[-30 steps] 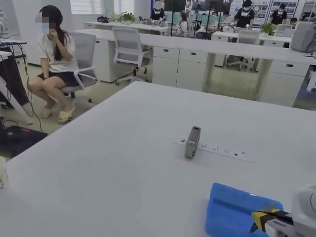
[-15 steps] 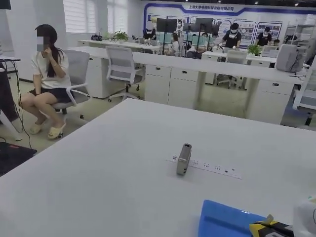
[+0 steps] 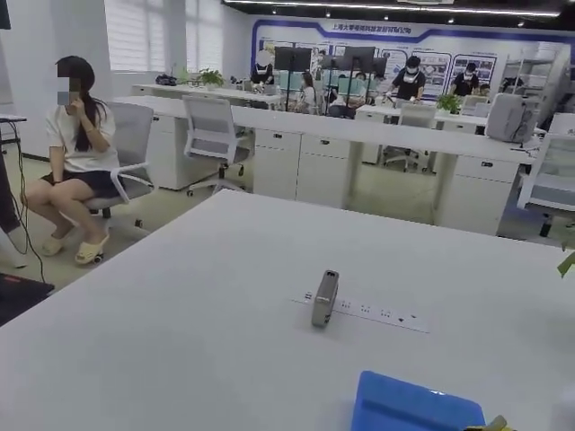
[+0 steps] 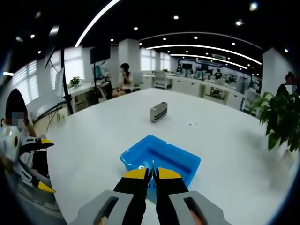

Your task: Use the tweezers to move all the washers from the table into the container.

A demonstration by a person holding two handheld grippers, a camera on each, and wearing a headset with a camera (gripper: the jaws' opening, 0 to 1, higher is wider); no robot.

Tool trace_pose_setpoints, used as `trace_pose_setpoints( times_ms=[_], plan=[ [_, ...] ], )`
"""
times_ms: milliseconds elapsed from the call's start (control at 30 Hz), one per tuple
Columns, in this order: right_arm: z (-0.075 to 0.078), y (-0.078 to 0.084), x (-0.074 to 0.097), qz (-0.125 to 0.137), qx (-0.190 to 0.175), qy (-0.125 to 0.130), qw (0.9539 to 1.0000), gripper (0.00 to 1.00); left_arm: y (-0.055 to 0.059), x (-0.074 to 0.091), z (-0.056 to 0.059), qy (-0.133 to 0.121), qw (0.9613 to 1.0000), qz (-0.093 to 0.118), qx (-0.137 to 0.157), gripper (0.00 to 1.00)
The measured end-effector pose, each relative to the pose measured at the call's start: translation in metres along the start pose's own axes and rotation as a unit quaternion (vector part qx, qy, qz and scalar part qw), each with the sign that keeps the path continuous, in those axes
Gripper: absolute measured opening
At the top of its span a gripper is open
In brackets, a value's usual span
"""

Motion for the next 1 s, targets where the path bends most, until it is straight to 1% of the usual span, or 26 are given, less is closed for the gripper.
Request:
trace_pose_setpoints(
  times_ms=[467,733,1000],
  plan=[
    [-0.005,0.025,0.008,-0.015,-0.026,0.007,0.9995,0.02,0.0,0.0,0.0,-0.002,1.0,0.001,0.001,0.94],
    [-0.006,0.032,0.007,-0.021,-0.034,0.003,0.9992,0.02,0.001,0.0,-0.001,-0.004,1.0,-0.002,-0.001,0.94],
    [-0.008,0.047,0.005,-0.033,-0.047,0.002,0.9983,0.03,0.002,-0.001,0.0,-0.002,1.0,-0.007,-0.003,0.94]
  ],
)
Point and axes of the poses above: the centre of the closed fingertips' face, and the gripper's own axes: x roughly backward along the fingers, z roughly to its right, y roughly out of its underside, the point moved 8 cm from there along x, roughly backward along the fingers, and after that the axes turned 5 degrees about z, right-handed, at the moved point
